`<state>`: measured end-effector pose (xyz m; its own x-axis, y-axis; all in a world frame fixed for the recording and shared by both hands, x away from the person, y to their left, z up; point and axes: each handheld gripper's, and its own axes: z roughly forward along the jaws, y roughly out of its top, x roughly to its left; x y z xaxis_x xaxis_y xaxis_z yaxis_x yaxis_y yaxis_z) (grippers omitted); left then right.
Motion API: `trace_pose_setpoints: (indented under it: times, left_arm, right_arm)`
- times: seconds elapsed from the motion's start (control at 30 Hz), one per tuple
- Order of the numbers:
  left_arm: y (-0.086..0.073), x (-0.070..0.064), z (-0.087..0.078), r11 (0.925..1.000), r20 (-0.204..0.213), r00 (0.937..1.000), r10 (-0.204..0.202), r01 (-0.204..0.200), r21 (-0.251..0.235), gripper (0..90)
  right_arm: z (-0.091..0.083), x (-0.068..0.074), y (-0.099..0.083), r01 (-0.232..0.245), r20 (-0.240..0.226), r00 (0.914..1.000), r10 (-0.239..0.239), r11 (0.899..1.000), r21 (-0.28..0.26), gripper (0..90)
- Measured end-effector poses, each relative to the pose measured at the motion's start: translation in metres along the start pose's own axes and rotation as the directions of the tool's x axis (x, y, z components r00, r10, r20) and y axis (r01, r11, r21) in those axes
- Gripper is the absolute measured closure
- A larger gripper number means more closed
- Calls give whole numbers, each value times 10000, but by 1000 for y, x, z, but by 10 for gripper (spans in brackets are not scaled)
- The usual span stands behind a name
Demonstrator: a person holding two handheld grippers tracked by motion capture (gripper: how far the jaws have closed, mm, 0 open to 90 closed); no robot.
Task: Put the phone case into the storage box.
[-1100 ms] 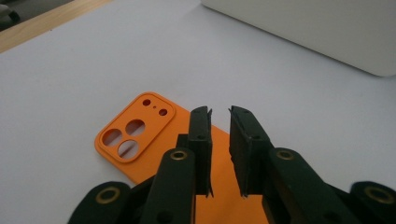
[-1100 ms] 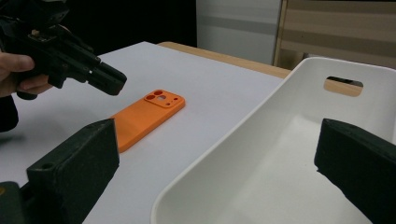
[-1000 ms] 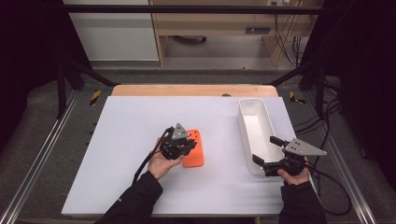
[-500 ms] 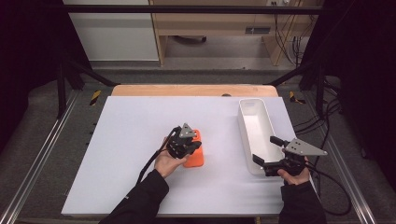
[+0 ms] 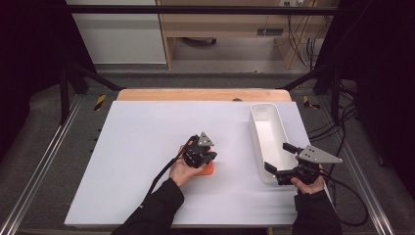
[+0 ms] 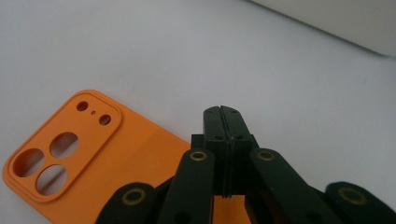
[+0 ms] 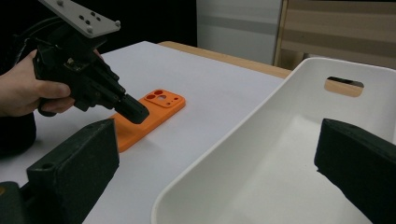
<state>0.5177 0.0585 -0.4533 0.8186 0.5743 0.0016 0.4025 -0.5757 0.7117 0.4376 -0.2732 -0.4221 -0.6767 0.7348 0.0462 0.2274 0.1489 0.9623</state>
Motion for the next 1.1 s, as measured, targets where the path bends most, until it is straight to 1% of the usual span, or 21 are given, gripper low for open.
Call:
trace_pose_setpoints:
  times: [0.13,0.47,0.6,0.67,0.73,0.77,0.8,0.83,1.03,1.1]
  left_arm:
    - [-1,-1,5,9995,76,9999,101,-103,302,898]
    - [-3,-4,11,9975,243,9992,304,-319,638,898]
    - [-3,-5,13,9963,226,9990,392,-408,759,898]
    - [-2,-6,14,9950,143,9983,561,-571,823,898]
    - [-2,-7,14,9944,82,9981,614,-619,858,897]
    - [0,-9,14,9925,11,9973,736,-733,974,898]
    - [0,-9,14,9925,11,9973,736,-733,974,898]
    - [1,-10,14,9907,-63,9962,868,-856,1056,898]
    - [2,-12,14,9873,-99,9946,1030,-1010,1226,899]
    - [2,-12,13,9847,-89,9934,1146,-1124,1332,899]
  right_arm:
    - [0,0,0,-13,-5,10000,13,10000,-4,4]
    - [0,0,0,1,-2,10000,-1,10000,5,4]
    - [0,0,0,-11,-16,10000,11,10000,1,4]
    - [0,0,0,1,-14,10000,-1,10000,6,4]
    - [0,0,0,-17,-12,10000,17,10000,5,4]
    - [0,0,0,-13,-15,10000,13,10000,1,4]
    - [0,0,0,-13,-15,10000,13,10000,1,4]
    - [0,0,0,-16,-16,10000,16,10000,6,4]
    - [0,0,0,-24,-22,10000,24,10000,1,4]
    - [0,0,0,-28,-17,10000,28,10000,-3,4]
